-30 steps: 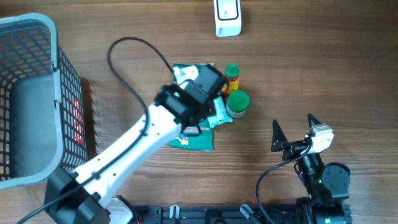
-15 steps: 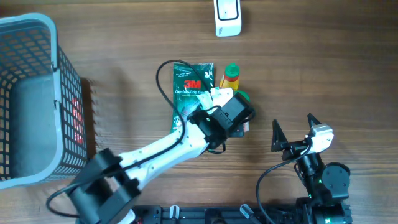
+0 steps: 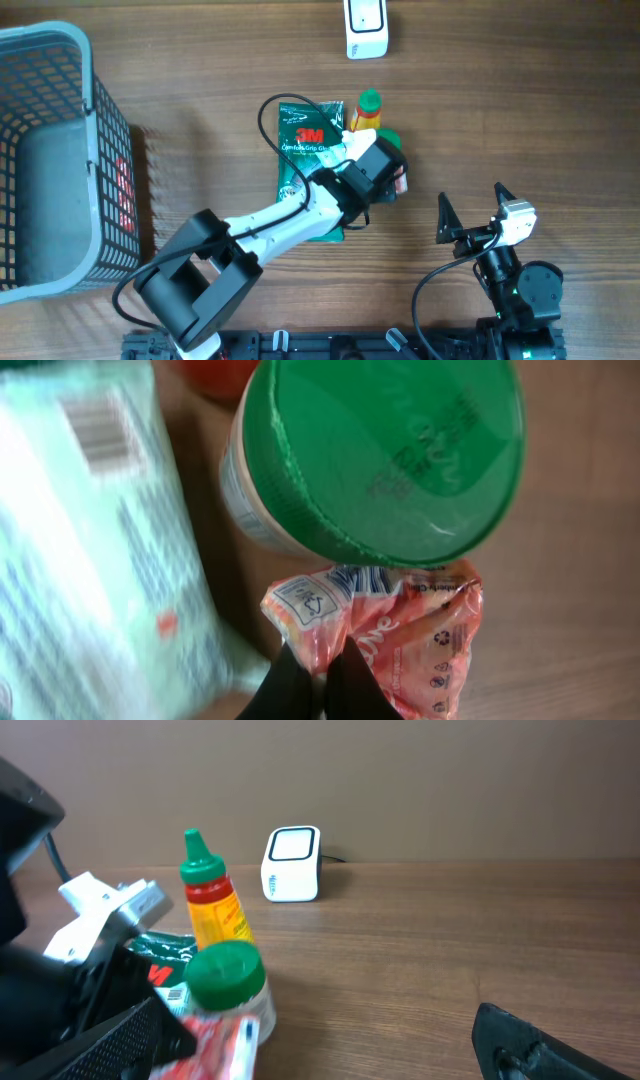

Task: Scan the item barcode
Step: 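Carry the snack packet over and set it beside the jar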

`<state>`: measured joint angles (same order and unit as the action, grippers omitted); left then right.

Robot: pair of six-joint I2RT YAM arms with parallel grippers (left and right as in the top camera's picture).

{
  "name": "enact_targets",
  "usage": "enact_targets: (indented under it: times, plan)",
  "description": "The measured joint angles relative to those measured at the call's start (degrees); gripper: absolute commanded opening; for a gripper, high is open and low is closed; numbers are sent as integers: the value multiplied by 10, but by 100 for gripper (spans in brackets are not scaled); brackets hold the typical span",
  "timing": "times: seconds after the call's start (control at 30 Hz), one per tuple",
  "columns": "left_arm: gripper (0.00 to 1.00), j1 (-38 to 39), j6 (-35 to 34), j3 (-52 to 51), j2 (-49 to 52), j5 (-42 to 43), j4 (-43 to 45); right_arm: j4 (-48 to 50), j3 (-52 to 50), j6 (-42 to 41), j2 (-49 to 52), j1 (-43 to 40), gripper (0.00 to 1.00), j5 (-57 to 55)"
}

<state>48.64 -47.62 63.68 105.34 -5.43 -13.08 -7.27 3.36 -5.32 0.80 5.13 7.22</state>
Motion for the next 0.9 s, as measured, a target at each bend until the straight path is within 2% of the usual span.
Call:
enact_targets:
  times: [0.1,0.3,0.5,0.7,0.9]
  plan:
    - [18,-15,0,0,13,0,51,0,0,0,0,0,100,0]
    - [24,-18,2,0,34,0,69,0,0,0,0,0,100,0]
    - [57,-9,3,0,34,-1,63,0,0,0,0,0,100,0]
    - [60,-9,26,0,15,-1,52,0,0,0,0,0,100,0]
    - [61,-16,77,0,-100,-11,18,0,0,0,0,0,100,0]
